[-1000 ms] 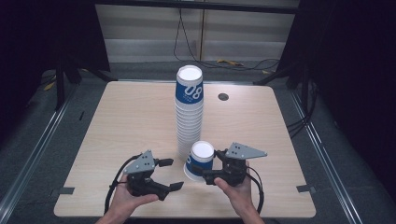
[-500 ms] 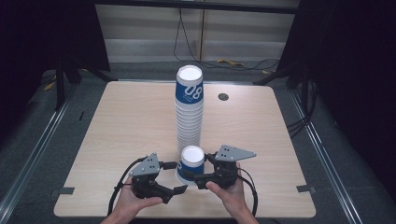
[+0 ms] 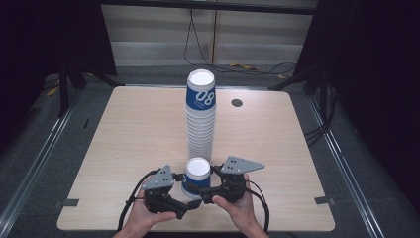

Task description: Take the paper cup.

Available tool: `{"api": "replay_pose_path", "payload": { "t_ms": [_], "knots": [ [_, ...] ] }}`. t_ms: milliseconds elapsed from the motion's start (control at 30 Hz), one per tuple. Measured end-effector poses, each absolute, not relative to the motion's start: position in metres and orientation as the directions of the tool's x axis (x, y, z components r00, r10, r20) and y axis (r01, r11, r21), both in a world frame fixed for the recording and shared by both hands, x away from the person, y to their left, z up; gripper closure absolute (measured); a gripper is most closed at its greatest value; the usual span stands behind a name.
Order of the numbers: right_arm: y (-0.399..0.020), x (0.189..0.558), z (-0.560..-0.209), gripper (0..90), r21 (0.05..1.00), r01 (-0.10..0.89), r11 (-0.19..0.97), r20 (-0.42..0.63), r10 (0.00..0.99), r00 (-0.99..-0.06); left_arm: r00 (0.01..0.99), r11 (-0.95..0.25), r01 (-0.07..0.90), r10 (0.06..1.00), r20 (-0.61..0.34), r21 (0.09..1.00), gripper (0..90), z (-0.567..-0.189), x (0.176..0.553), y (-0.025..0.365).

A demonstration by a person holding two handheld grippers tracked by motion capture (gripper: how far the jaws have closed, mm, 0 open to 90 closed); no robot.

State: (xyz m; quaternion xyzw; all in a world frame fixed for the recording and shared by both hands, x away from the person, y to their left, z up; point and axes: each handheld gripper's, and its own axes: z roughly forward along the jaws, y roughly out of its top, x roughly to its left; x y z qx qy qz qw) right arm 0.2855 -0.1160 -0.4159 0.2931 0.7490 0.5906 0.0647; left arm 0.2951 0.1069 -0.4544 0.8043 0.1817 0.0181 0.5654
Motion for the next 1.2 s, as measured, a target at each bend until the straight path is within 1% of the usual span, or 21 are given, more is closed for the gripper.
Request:
{"api": "replay_pose_path", "payload": {
  "t_ms": [200, 367, 467, 633, 833, 900, 1200],
  "knots": [
    [-0.1119, 0.2852, -0.4158, 27.4, 0.924, 0.36, 0.128, 0.251, 0.508, -0.824, 0.937, -0.287, 0.253, 0.312, -0.159, 0.924, 10.7, -0.4548, 0.2939, 0.1054],
    [-0.1107, 0.2846, -0.4153, 27.4, 0.926, 0.358, 0.121, 0.255, 0.501, -0.827, 0.937, -0.259, 0.266, 0.297, -0.186, 0.928, 10.6, -0.4555, 0.2957, 0.1068],
    [-0.1098, 0.2841, -0.416, 27.4, 0.924, 0.361, 0.123, 0.256, 0.502, -0.826, 0.938, -0.257, 0.257, 0.3, -0.176, 0.932, 10.9, -0.4554, 0.2952, 0.1074],
    [-0.1098, 0.2841, -0.4156, 27.4, 0.925, 0.36, 0.122, 0.255, 0.503, -0.826, 0.937, -0.247, 0.263, 0.298, -0.185, 0.933, 11.0, -0.4554, 0.2958, 0.1078],
    [-0.1095, 0.2836, -0.4143, 27.3, 0.928, 0.351, 0.124, 0.246, 0.504, -0.828, 0.937, -0.254, 0.261, 0.299, -0.181, 0.931, 11.7, -0.4554, 0.2957, 0.1081],
    [-0.1096, 0.2843, -0.4166, 27.1, 0.925, 0.358, 0.127, 0.251, 0.502, -0.828, 0.939, -0.271, 0.258, 0.297, -0.175, 0.927, 12.7, -0.4559, 0.2964, 0.1085],
    [-0.1097, 0.285, -0.4162, 25.1, 0.923, 0.361, 0.132, 0.253, 0.498, -0.829, 0.941, -0.276, 0.254, 0.292, -0.171, 0.927, 15.6, -0.4554, 0.2961, 0.1094]
  ]
}}
